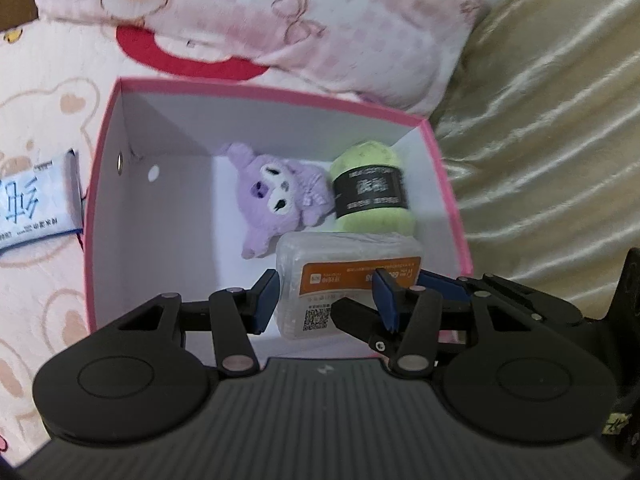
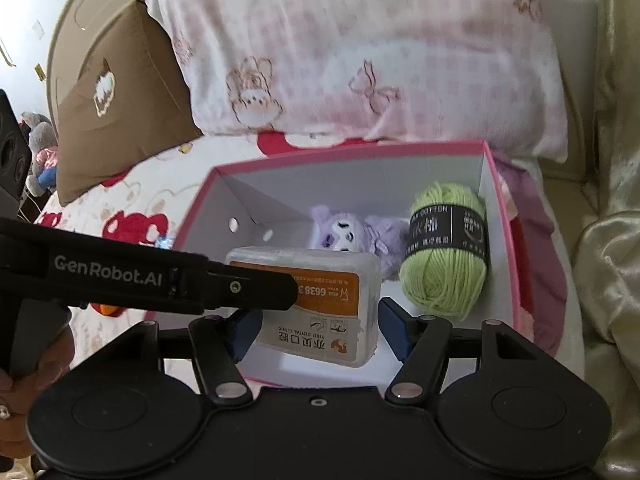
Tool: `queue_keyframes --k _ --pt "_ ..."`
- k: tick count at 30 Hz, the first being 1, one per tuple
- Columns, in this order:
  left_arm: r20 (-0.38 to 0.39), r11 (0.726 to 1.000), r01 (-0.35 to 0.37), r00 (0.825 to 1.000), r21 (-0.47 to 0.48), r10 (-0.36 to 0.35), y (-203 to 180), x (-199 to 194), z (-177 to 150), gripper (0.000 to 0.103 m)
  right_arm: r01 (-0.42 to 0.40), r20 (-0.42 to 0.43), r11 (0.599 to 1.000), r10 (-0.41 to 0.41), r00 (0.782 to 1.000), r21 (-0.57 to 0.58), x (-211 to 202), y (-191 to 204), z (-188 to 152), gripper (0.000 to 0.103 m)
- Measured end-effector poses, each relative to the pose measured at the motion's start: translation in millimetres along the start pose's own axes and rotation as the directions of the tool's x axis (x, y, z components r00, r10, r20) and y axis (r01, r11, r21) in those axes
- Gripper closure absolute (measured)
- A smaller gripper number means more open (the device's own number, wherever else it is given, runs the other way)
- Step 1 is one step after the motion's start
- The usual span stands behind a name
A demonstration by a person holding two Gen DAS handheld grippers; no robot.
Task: Organize objects
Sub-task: 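Lower the clear plastic box into the pink box beside the plush toy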
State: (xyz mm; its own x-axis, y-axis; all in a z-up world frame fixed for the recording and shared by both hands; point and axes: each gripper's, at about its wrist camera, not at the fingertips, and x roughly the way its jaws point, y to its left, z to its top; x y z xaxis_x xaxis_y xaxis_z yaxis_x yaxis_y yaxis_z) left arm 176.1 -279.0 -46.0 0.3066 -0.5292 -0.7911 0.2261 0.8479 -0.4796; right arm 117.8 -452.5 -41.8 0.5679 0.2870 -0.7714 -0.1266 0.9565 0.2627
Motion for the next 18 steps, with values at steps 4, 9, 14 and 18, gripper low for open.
queue_keyframes --k 4,9,14,18 --pt "-0.035 0.999 -0.016 0.999 -0.048 0.014 15.0 23.1 0.3 0.054 -0.011 -0.052 1.0 0.012 0.999 0.01 27.1 -9.0 -1.4 0.034" --pt "-0.063 0.995 -0.018 0.998 -0.103 0.012 30.4 44.8 1.5 0.054 -0.011 -0.103 1.0 0.013 0.995 0.023 53.4 -16.7 -2.9 0.035" --pt "-0.097 0.982 -0.006 0.995 -0.189 -0.012 44.0 64.1 7.7 0.056 0.01 -0.14 0.999 -0.005 0.99 0.036 69.7 -20.8 -0.8 0.035" --pt "-0.091 0.973 0.0 0.996 -0.231 -0.022 49.1 72.7 7.9 0.056 0.04 -0.149 0.998 -0.033 0.988 0.045 77.5 -24.3 2.1 0.035"
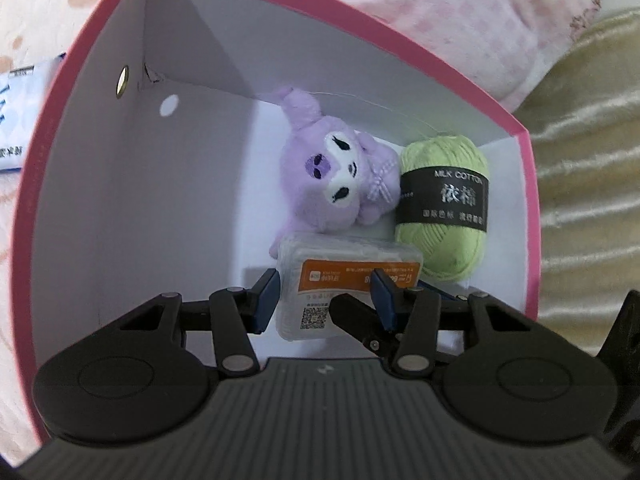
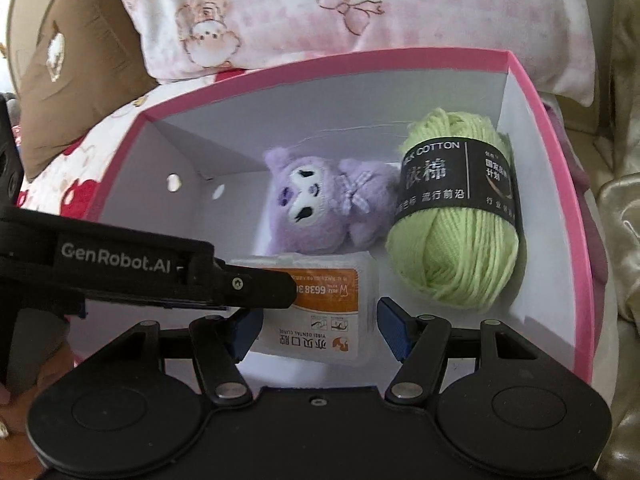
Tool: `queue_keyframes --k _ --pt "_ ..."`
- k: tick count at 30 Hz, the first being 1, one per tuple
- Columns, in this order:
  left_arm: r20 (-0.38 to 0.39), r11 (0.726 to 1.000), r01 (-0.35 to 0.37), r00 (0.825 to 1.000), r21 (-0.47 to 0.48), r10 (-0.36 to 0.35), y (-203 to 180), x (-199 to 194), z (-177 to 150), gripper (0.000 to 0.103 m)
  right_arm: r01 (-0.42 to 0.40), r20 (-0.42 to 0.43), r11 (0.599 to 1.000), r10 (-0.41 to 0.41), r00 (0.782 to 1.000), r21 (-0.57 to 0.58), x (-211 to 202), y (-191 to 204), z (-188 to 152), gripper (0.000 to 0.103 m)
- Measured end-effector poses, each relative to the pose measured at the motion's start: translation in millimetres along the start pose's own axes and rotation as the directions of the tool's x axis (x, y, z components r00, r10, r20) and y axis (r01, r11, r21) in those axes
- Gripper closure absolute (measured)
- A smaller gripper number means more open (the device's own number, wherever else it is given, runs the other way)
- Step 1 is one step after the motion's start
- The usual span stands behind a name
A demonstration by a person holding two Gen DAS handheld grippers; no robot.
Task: Organize objects
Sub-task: 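Lower the clear plastic box into the pink box beside the plush toy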
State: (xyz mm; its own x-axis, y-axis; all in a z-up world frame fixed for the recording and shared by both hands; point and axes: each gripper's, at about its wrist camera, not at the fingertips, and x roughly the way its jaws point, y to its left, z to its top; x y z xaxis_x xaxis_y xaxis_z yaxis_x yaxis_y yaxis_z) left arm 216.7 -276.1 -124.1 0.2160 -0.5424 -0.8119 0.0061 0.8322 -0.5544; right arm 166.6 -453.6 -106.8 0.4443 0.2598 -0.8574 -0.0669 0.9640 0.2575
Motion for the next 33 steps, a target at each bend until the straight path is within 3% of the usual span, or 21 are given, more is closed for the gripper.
queue_keyframes --k 12,16,25,31,33 --pt "0.032 1.0 0.008 0.999 0.03 -0.009 -2.9 -7.7 -2.5 0.052 0.034 0.022 0.999 -0.033 0.999 -0.028 2.7 -1.4 -0.9 0.043" --pt "0.02 0.999 0.047 0.999 0.009 -0.047 -6.4 -16.0 -7.9 0.049 0.051 0.048 0.997 -0.048 0.998 -0.061 1.6 3.3 -5.4 0.043" --pt "0.112 0.974 -0.149 0.985 0.169 0.131 -21.0 -13.4 -14.5 0.049 0.079 0.072 0.991 -0.072 0.995 -0.106 -0.7 6.3 -10.5 0.044" --pt "0.051 0.99 -0.098 0.994 0.098 0.093 -4.8 -3.9 -17.6 0.052 0.051 0.022 0.992 -0.049 0.999 -0.112 -0.5 1.5 -18.7 0.042" --pt "0.045 0.992 -0.076 0.996 0.098 0.072 -6.2 -1.0 -20.7 0.058 0.039 0.012 0.994 -0.038 0.999 -0.105 0.7 0.0 -20.5 0.043"
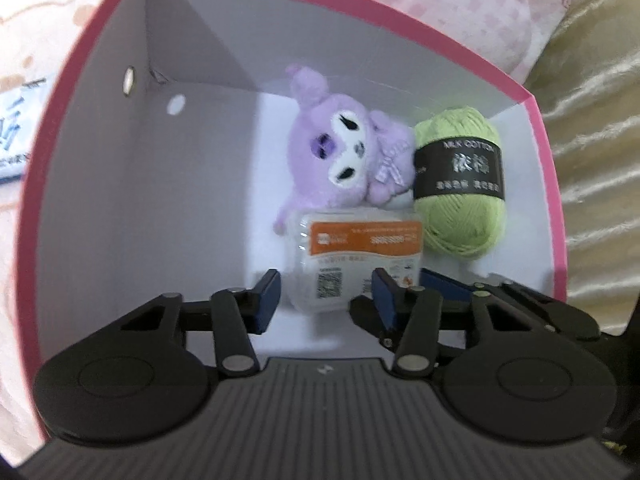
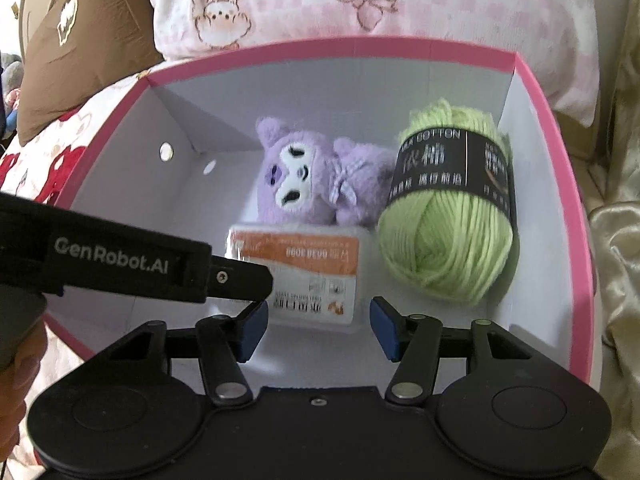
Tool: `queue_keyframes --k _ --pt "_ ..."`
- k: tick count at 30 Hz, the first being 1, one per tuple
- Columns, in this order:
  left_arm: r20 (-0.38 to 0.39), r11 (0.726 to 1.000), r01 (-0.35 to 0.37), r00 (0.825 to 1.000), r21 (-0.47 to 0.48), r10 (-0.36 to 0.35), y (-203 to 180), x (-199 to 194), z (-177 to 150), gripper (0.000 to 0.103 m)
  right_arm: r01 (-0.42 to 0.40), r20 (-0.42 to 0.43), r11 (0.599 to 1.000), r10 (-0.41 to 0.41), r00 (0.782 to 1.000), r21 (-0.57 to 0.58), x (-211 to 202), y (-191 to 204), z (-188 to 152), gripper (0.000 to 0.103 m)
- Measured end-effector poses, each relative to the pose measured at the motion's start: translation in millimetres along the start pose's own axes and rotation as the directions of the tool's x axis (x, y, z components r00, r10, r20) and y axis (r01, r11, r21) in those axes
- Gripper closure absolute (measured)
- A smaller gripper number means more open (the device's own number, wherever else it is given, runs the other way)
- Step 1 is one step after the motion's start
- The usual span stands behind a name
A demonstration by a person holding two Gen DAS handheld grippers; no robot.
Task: Organize objects
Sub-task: 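Lower the clear plastic box into the pink box beside the plush toy, then open the left gripper and raise it out of the pink box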
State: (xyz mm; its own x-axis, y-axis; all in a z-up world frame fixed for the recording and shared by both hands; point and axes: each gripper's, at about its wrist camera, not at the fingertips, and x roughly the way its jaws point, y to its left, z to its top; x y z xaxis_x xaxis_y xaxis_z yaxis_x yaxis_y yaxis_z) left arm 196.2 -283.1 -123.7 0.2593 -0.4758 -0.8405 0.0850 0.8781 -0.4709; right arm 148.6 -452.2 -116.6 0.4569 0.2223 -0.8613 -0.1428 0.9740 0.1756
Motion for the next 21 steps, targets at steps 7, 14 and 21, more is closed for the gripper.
queue_keyframes --k 7,14,21 --pt "-0.009 1.0 0.0 1.0 -0.014 0.0 -1.5 -5.1 -1.3 0.058 -0.032 -0.006 0.999 0.033 0.999 0.029 -4.0 -2.7 -2.0 0.045" --pt "-0.032 0.994 0.008 0.999 -0.111 -0.011 3.6 7.3 0.1 0.058 -0.012 -0.003 0.999 0.012 1.0 0.03 -4.0 0.0 -4.2 0.045" --pt "0.014 0.998 -0.029 0.999 -0.049 0.029 -11.4 9.4 3.9 0.058 0.029 0.046 0.998 -0.031 0.998 0.053 -3.2 4.1 -4.7 0.045"
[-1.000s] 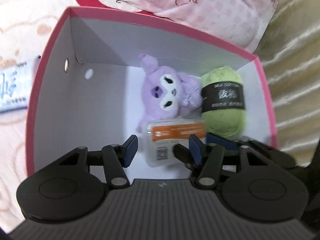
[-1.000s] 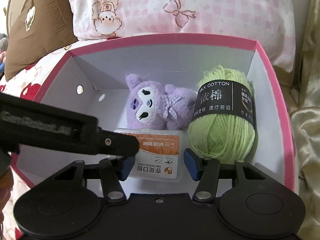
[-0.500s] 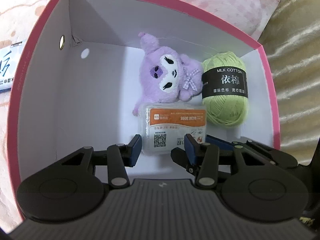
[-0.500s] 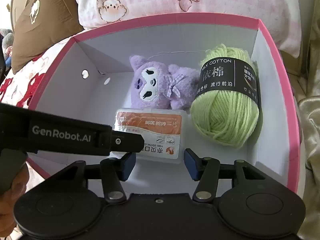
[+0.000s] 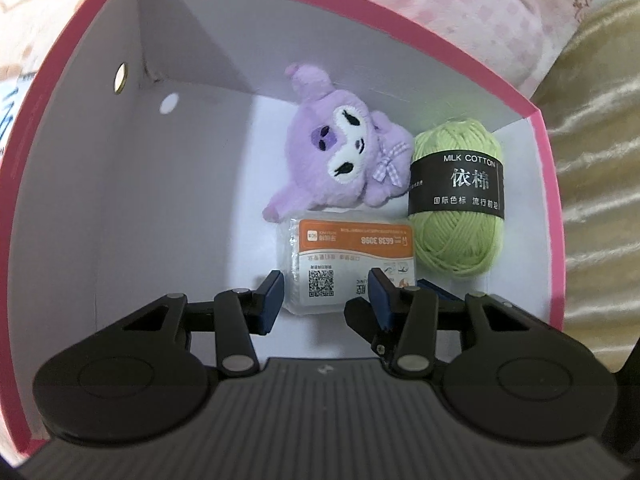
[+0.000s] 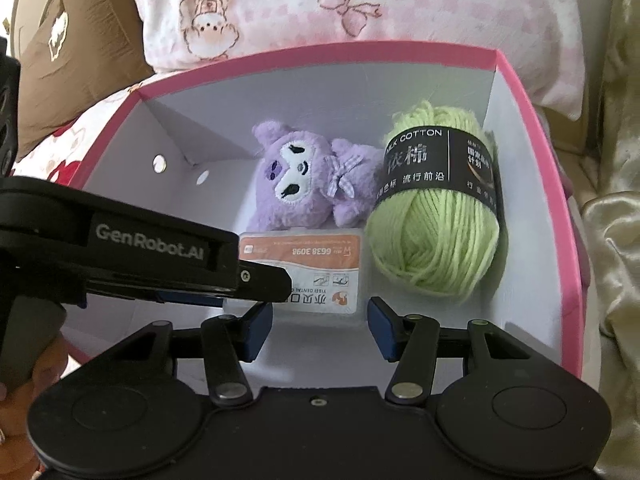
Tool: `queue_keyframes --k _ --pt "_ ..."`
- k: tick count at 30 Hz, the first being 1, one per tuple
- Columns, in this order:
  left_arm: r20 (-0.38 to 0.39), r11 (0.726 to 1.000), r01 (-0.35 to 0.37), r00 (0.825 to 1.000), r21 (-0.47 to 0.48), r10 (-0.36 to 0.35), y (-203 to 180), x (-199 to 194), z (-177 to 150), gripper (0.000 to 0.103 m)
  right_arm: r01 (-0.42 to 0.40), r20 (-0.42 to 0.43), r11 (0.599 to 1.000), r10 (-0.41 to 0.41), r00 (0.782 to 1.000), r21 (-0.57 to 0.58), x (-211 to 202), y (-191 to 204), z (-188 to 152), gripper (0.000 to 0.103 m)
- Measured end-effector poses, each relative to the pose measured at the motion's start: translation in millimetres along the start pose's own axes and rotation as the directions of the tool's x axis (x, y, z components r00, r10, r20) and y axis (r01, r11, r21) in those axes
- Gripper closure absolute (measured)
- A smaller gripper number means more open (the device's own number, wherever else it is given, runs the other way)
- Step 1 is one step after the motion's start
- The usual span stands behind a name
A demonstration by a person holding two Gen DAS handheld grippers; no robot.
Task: Organize objects
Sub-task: 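Open the left gripper and raise it out of the pink box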
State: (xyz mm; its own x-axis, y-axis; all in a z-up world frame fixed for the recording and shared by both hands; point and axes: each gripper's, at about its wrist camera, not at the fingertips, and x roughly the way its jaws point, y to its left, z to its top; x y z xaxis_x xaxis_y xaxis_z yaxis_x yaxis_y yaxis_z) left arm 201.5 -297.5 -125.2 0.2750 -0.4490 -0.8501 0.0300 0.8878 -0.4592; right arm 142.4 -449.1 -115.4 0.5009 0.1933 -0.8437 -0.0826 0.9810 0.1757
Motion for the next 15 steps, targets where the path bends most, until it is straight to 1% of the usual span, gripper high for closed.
queue_keyframes --k 4,8,11,13,15 --pt "0.011 0.999 -0.005 1.0 0.034 0.005 -3.3 1.8 1.8 0.059 0.001 0.01 1.0 -0.001 1.0 0.015 1.7 -1.9 -1.2 0.045" --pt "0.048 0.997 -0.016 0.999 0.076 0.013 -4.7 -3.6 -0.6 0.059 0.005 0.016 1.0 -0.005 1.0 0.003 -2.5 -2.8 -2.2 0.045" --pt "0.084 0.99 -0.034 0.996 0.134 0.023 -9.5 -18.1 -3.5 0.058 0.013 0.041 1.0 -0.012 0.999 -0.01 -17.6 -0.6 -5.1 0.045" --pt "0.1 0.986 -0.034 0.995 0.165 0.018 -11.2 -30.8 -5.4 0.058 0.012 0.059 1.0 -0.012 0.998 -0.011 -29.5 -0.3 -5.9 0.045" --pt "0.1 0.982 -0.033 0.995 0.184 0.014 -12.4 -42.9 -7.3 0.058 0.011 0.08 1.0 -0.01 0.997 -0.015 -44.7 2.8 -8.2 0.045"
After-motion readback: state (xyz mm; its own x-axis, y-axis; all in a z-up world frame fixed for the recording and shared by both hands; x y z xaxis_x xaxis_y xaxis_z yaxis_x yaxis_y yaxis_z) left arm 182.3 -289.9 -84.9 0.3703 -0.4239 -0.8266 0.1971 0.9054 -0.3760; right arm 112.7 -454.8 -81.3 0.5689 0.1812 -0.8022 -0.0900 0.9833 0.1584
